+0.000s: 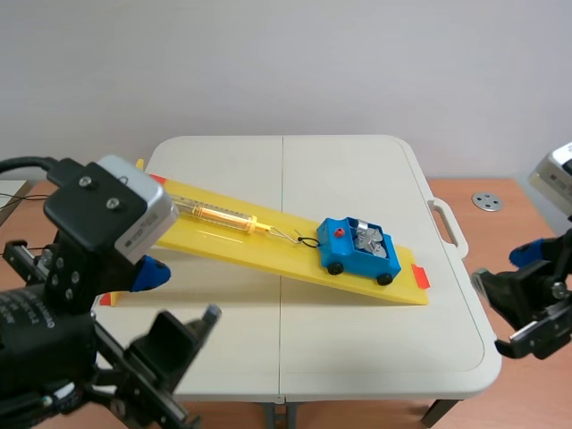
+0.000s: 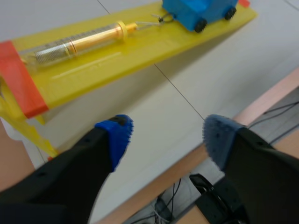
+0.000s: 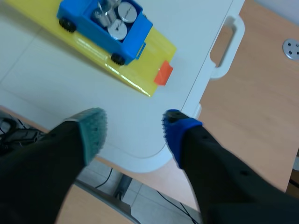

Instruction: Place the four metal weights on the blue cart on the ramp.

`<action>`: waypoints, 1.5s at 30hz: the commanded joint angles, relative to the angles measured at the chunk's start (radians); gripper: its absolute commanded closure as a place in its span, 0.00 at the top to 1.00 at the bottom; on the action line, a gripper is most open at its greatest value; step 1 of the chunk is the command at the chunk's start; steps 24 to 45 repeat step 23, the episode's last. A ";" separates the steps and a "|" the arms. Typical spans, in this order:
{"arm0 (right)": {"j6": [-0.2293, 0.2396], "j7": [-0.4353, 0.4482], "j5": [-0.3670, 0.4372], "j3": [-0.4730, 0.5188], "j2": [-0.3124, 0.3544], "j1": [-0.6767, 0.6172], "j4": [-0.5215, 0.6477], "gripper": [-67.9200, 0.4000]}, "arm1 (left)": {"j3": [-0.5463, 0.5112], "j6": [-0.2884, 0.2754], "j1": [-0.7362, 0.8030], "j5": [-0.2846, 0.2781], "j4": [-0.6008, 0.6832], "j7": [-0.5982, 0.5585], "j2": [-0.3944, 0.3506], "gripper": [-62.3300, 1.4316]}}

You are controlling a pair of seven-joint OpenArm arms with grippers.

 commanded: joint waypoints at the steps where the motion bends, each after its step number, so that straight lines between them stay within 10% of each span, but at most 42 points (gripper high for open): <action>1: 0.026 0.121 0.065 0.061 -0.001 0.044 0.088 0.68 | -0.011 0.030 0.017 -0.048 0.072 -0.102 -0.002 0.83; 6: 0.018 0.127 0.087 0.059 -0.053 0.058 0.088 0.97 | -0.011 0.042 0.023 -0.048 0.072 -0.109 0.001 1.00; 45: 0.007 0.113 0.087 0.059 -0.069 0.058 0.087 0.97 | -0.011 0.062 0.019 -0.048 0.072 -0.167 0.000 1.00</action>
